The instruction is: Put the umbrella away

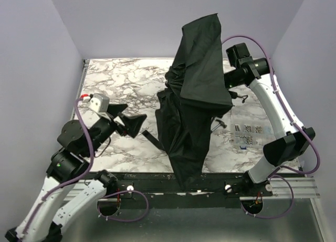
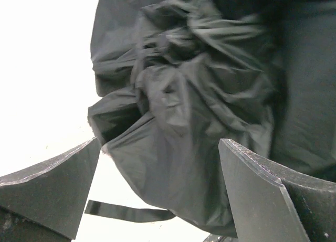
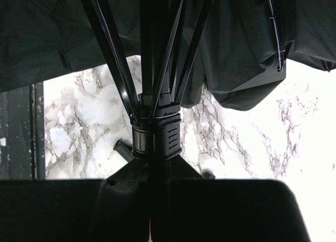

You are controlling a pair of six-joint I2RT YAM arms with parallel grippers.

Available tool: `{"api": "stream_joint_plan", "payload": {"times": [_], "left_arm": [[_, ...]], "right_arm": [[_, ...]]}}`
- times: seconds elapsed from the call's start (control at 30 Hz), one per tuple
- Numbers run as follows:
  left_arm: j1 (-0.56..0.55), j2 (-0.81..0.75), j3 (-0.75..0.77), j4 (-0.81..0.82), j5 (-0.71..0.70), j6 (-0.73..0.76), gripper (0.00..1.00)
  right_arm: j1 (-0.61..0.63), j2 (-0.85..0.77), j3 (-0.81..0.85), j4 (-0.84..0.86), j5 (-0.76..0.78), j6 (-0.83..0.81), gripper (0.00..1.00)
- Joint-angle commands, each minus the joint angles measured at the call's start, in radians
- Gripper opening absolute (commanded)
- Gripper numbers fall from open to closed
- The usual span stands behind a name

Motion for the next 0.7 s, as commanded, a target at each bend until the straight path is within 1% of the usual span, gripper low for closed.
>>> {"api": "stream_joint_plan", "payload": {"times": [0.0,0.1,0.17,0.2,0.27,0.4,0.53,0.67], "left_arm": [[0.302,0.041,-0.187,0.213,0.44,-0.275,0.99],[0.45,0.081,-0.405,0.439,0.625,-0.503,0.97],[0.485,0.09,-0.521,0.584,0.653,-0.604,0.94],[0.486,0.085,-0.572,0.628,0.649,-0.622,0.94],[0.486,0.057,-0.635,0.662,0.629,-0.639,0.93],[0.486,-0.037,-0.696,0.599,0.543,-0.621,0.93],[0.485,-0.099,-0.842,0.654,0.518,-0.725,0.91],[0.483,-0.124,-0.983,0.751,0.492,-0.837,0.87]], "right_arm": [[0.006,-0.033,0.045,-0.013,0.009,-0.126,0.0],[0.006,-0.036,0.056,-0.039,0.003,-0.189,0.0],[0.006,-0.048,0.031,-0.046,-0.004,-0.231,0.0],[0.006,-0.056,0.013,-0.053,-0.013,-0.253,0.0],[0.006,-0.071,-0.032,-0.049,-0.035,-0.286,0.0],[0.005,-0.076,-0.092,-0.089,-0.106,-0.412,0.0],[0.006,-0.062,-0.073,-0.098,-0.157,-0.453,0.0],[0.006,-0.038,-0.02,-0.121,-0.201,-0.462,0.0]]}}
